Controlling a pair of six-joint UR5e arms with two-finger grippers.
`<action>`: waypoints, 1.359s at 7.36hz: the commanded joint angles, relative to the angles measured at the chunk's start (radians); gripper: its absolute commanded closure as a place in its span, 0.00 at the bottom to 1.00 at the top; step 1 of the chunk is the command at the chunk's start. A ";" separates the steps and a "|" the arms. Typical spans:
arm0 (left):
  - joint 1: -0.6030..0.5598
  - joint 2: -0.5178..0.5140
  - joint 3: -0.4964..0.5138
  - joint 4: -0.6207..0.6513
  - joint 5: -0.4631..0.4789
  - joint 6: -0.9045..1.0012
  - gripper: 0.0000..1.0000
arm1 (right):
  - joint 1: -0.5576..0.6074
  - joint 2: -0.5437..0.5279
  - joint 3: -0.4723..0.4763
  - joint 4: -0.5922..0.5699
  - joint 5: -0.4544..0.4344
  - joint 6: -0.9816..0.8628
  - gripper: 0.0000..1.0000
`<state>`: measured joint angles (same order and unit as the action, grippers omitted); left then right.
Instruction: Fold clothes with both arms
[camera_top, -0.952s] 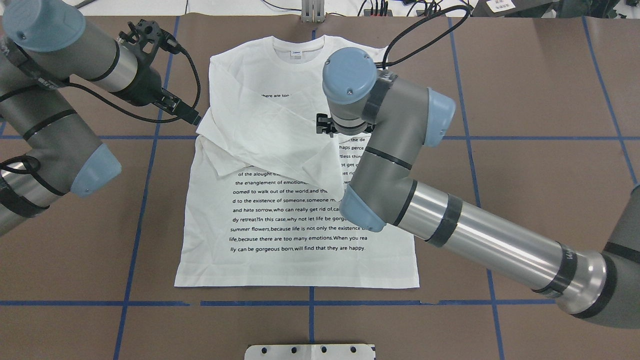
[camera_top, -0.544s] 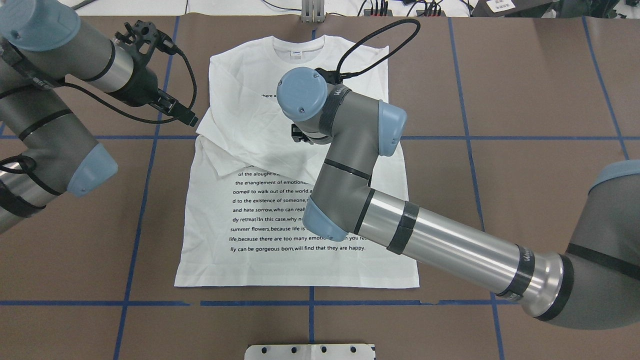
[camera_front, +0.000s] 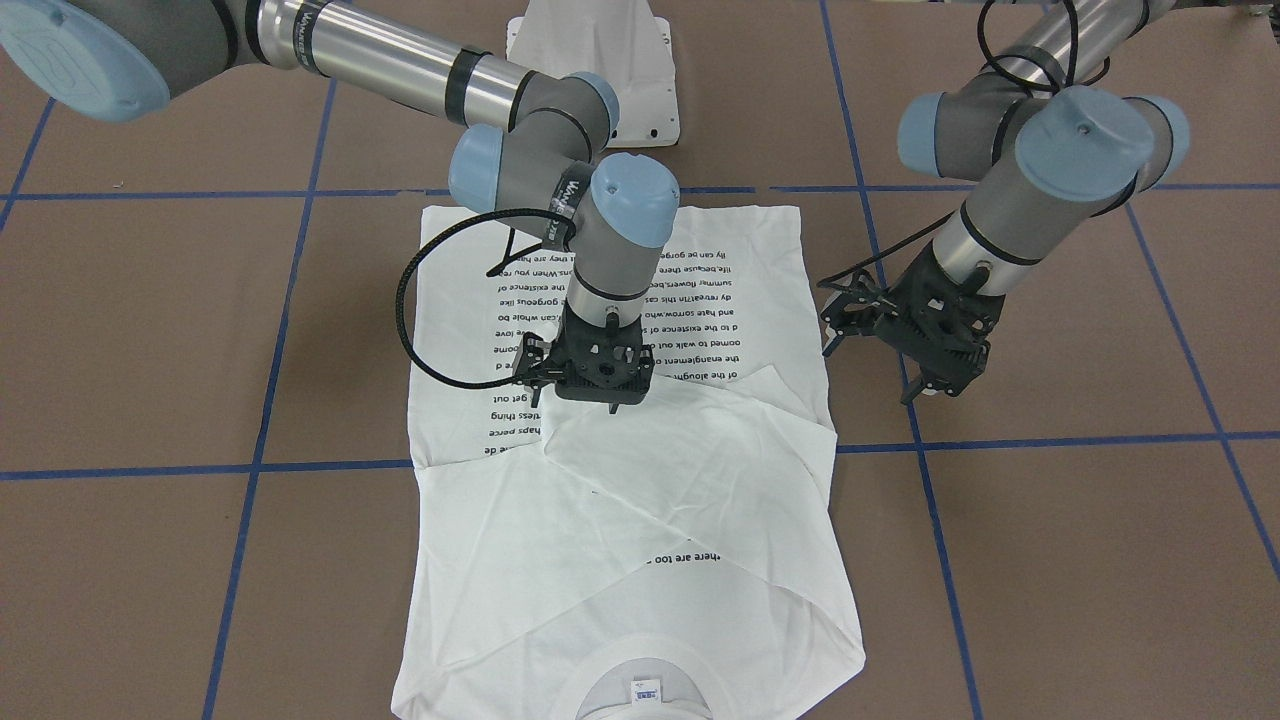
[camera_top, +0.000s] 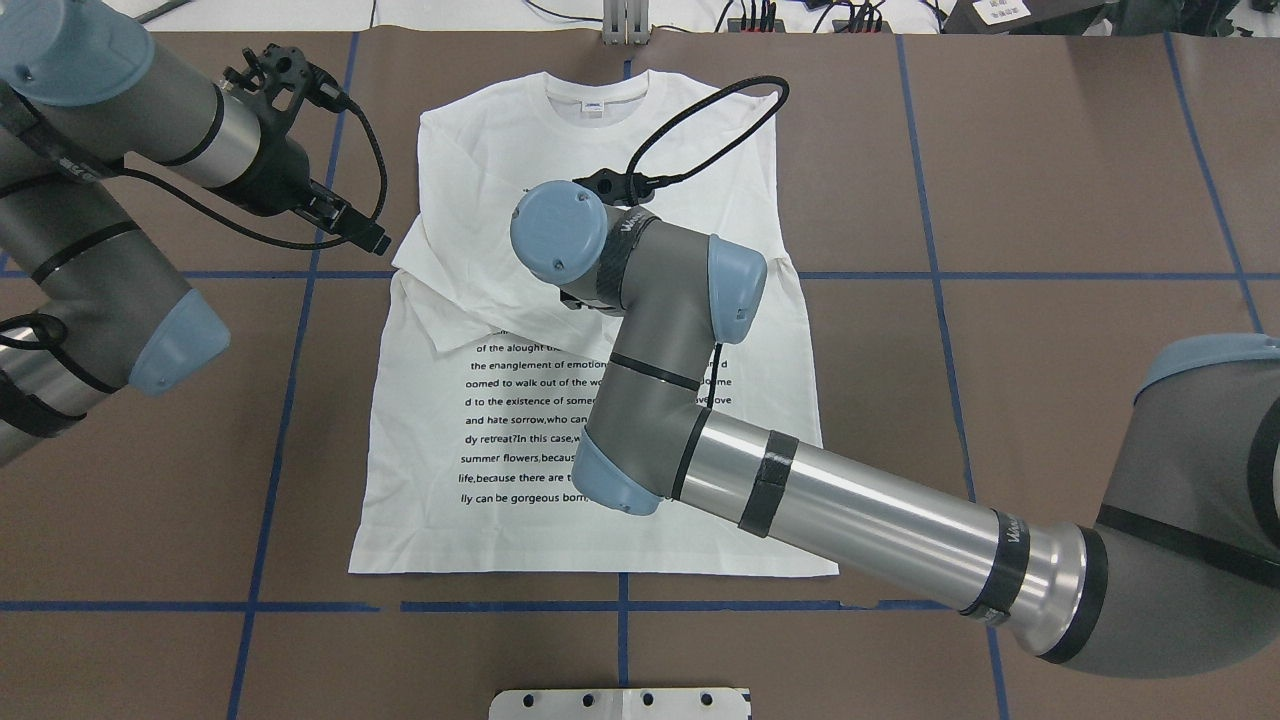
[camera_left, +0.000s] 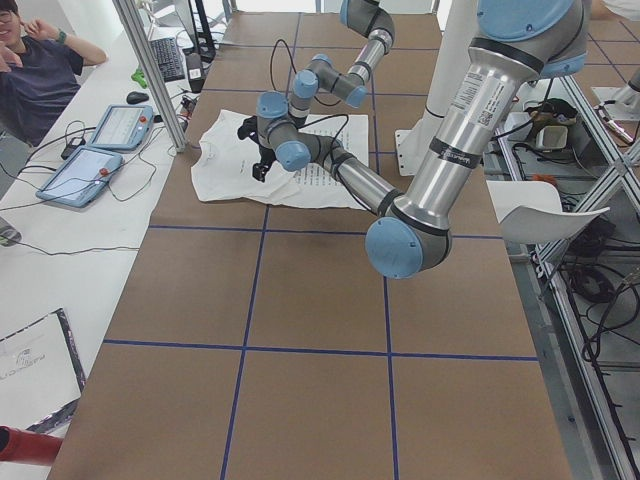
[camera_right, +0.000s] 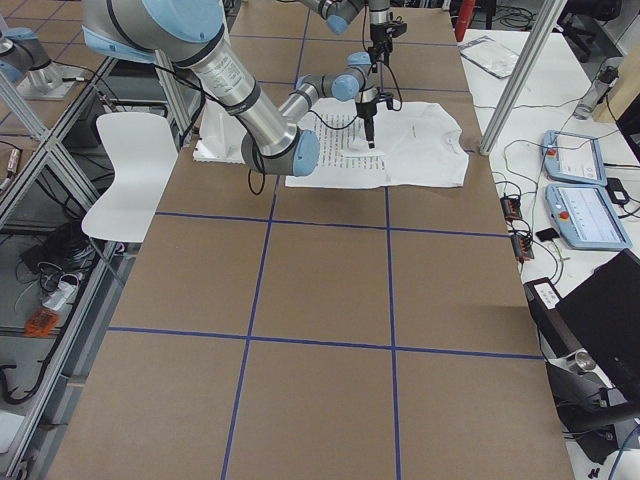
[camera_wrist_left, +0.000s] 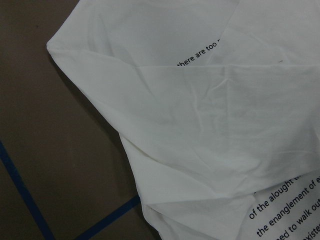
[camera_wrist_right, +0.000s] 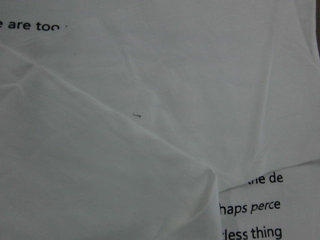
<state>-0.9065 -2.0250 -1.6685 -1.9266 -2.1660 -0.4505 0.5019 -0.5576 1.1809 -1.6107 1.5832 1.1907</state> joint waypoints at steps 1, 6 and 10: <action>0.001 0.002 0.000 0.000 0.000 0.000 0.00 | -0.014 0.001 -0.023 0.000 -0.022 0.004 0.00; 0.001 0.002 0.000 0.000 0.000 -0.002 0.00 | 0.030 -0.005 -0.024 -0.089 -0.065 -0.108 0.00; 0.006 0.002 0.001 0.000 0.000 -0.008 0.00 | 0.049 -0.015 -0.017 -0.158 -0.066 -0.151 0.00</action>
<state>-0.9013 -2.0233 -1.6682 -1.9267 -2.1660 -0.4550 0.5431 -0.5702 1.1603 -1.7351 1.5172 1.0621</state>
